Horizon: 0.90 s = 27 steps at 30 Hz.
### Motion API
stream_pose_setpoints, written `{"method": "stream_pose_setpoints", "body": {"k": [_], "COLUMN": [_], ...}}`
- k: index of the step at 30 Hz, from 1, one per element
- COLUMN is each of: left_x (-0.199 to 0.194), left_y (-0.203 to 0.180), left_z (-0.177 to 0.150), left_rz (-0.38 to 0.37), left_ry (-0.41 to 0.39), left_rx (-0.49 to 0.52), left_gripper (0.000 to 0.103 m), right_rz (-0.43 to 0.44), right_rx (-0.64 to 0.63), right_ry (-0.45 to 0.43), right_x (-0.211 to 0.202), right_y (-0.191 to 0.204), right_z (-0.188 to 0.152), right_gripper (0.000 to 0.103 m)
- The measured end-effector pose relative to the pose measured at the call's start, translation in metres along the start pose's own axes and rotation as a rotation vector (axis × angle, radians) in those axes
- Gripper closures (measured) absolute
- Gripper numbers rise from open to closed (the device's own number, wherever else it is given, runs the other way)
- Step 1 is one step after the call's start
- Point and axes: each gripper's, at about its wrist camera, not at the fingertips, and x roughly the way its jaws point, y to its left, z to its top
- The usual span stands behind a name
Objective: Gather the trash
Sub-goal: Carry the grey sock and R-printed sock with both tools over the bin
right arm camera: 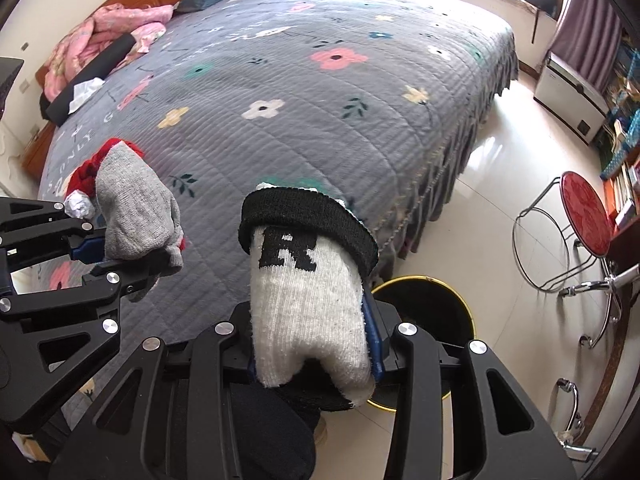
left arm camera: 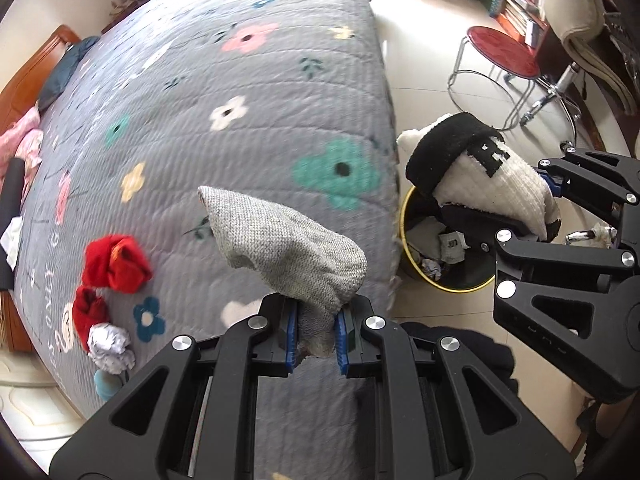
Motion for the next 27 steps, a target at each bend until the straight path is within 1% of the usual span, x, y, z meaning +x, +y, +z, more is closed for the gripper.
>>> {"method": "stream_pose_setpoints", "body": {"k": [7,13,20,22,23,24,25,27], "left_x": [0.009,0.017,0.042,0.048,0.052,0.056,0.058,0.056], "left_y": [-0.039,-0.081,-0.141,-0.155,-0.160,-0.163,-0.166,-0.171], "left_z": [0.018,0.030,0.047,0.051,0.053,0.056,0.058,0.059], "left_rz": [-0.026,-0.090,-0.167,-0.181,-0.168,-0.147,-0.121,-0.096], "left_ry": [0.002,0.007,0.053,0.061,0.066,0.067,0.054,0.028], "left_rx": [0.070,0.150,0.233,0.251,0.260,0.263,0.264,0.280], "left_gripper": [0.087,0.087,0.086,0.079,0.063,0.041,0.034,0.032], "right_rz": [-0.026,-0.064,-0.124,-0.138,-0.142,-0.147,-0.150,-0.153], "right_rx": [0.082,0.177,0.264,0.288,0.296,0.303,0.307,0.307], "right_ry": [-0.031,-0.051,-0.049,-0.046,-0.043,-0.041,-0.037,-0.028], "right_x": [-0.016,-0.030,-0.042,-0.044,-0.044,-0.044,-0.043,-0.040], "right_y": [-0.040,-0.082,-0.130,-0.143,-0.148,-0.153,-0.157,-0.161], "right_z": [-0.013,-0.030,-0.054,-0.059,-0.062,-0.064,-0.066,-0.068], "right_gripper": [0.067,0.067,0.067,0.067,0.067,0.067,0.067,0.067]}}
